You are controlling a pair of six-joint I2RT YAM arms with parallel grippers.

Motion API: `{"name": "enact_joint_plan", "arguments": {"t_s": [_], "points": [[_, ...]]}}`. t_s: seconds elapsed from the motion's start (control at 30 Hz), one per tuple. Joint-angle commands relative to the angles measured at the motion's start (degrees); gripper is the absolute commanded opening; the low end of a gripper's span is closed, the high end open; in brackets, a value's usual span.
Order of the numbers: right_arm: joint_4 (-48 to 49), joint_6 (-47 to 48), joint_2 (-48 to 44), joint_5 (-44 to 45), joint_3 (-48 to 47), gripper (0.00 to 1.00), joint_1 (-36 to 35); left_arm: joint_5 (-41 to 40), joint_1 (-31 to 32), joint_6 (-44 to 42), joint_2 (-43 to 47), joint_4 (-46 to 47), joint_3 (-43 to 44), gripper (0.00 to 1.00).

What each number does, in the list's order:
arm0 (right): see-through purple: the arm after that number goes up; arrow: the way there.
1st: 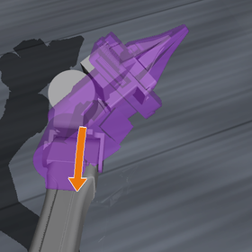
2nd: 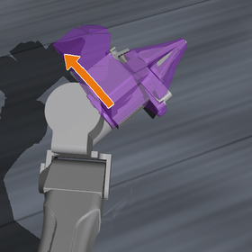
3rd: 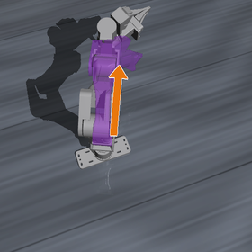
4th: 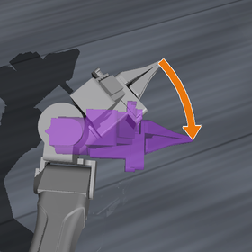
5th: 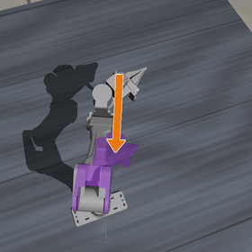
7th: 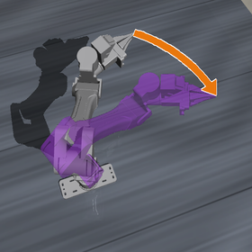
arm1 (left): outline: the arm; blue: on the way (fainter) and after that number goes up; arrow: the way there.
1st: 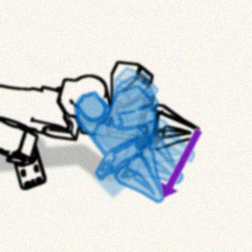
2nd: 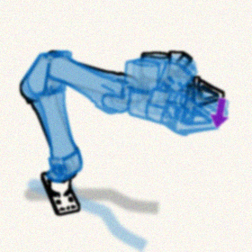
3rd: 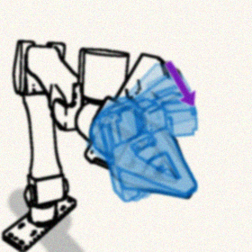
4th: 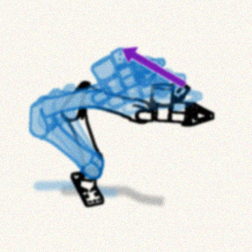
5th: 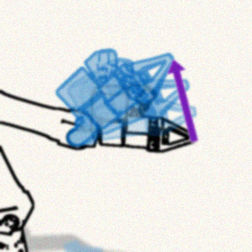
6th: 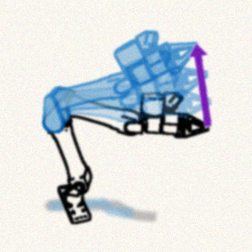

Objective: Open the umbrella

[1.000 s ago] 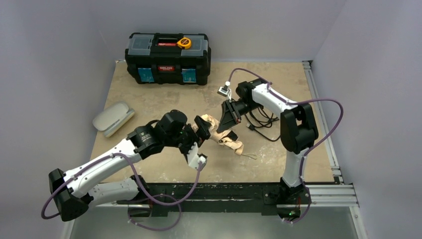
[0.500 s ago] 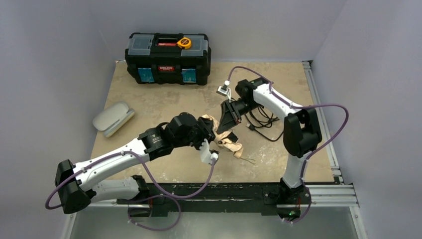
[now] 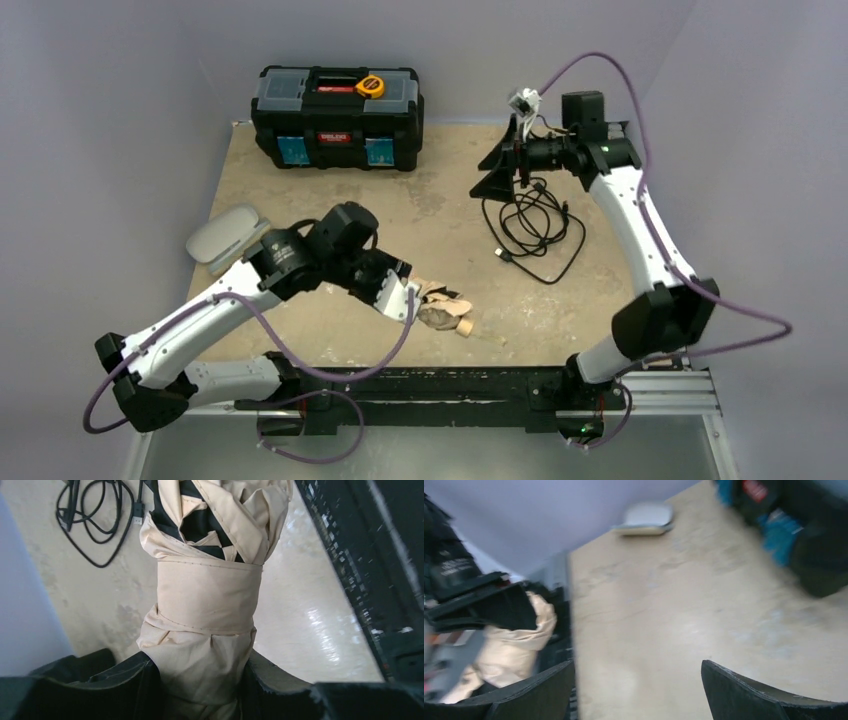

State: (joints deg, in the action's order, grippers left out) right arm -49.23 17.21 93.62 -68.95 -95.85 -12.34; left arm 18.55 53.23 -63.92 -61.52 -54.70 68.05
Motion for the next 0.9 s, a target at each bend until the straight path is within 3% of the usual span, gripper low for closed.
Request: {"name": "enact_joint_plan", "arguments": {"t_s": [0.0,0.13,0.23,0.3,0.4,0.5,0.57,0.7,0.87], "points": [[27.1,-5.6,-12.8,17.0,5.5,0.99,-0.6,17.0,-6.8,16.7,-7.1,-11.6,13.3,0.00],[27.0,6.5,-22.8,19.2,13.6,0.99,-0.5,24.6,-13.1,28.1,-16.0,-21.3,23.8,0.00],[20.0,17.4,-31.6,16.6,16.7,0.99,-0.7,32.0,-16.5,33.5,-23.0,-30.1,30.7,0.00],[17.8,20.1,-38.9,14.5,19.6,0.99,-0.7,36.1,-18.6,36.6,-26.3,-34.3,32.7,0.00],[9.8,31.9,-45.2,11.1,21.7,0.99,-0.7,40.8,-21.6,41.4,-27.8,-33.8,31.1,0.00],[3.8,40.4,-45.6,9.8,21.8,0.99,-2.7,47.7,-23.8,42.5,-29.3,-33.9,29.3,0.00],[1.6,43.8,-43.8,14.4,21.3,0.99,-7.8,51.2,-24.0,42.5,-30.6,-34.9,29.0,0.00],[5.8,40.7,-40.2,28.3,20.3,0.99,-21.8,54.5,-24.0,44.5,-31.5,-33.7,28.4,0.00],[10.4,39.4,-37.3,38.7,21.2,0.99,-32.2,57.6,-24.1,46.3,-31.9,-32.7,27.2,0.00]]}}
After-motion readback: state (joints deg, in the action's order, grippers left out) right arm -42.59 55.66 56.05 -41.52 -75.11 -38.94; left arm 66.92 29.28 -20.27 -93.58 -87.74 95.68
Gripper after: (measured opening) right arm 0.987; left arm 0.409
